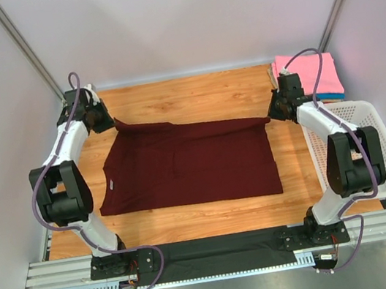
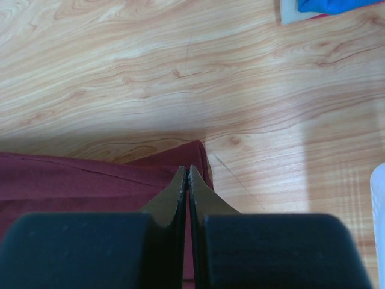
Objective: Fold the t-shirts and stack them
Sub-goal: Fold the tshirt
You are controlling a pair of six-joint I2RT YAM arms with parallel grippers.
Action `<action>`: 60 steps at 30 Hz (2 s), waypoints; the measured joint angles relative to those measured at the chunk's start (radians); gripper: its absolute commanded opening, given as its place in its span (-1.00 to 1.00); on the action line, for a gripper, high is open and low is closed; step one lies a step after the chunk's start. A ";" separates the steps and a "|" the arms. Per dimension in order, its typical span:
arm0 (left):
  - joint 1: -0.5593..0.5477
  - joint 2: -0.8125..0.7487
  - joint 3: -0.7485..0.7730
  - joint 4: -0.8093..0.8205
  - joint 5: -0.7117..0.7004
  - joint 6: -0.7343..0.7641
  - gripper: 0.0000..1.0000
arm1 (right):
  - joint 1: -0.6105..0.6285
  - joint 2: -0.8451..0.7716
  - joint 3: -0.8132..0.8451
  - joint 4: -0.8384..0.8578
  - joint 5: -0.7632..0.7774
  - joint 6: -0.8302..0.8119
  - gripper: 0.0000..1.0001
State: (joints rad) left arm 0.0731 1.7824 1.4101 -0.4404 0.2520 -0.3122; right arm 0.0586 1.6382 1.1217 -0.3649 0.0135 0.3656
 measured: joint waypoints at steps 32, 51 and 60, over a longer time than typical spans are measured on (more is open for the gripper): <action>0.019 -0.342 -0.212 -0.198 -0.101 -0.046 -1.00 | 0.000 -0.193 -0.282 0.166 -0.055 0.061 -0.99; 0.019 -0.453 -0.346 -0.298 -0.123 -0.058 -1.00 | 0.000 -0.301 -0.402 0.069 -0.055 0.138 -0.99; 0.019 -0.478 -0.404 -0.311 -0.137 -0.082 -1.00 | 0.000 -0.311 -0.437 0.047 -0.055 0.164 -0.99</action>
State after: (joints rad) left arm 0.0921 1.3048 1.0061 -0.7509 0.1154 -0.3943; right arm 0.0582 1.3277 0.6846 -0.3183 -0.0410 0.5297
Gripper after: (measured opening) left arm 0.006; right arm 0.006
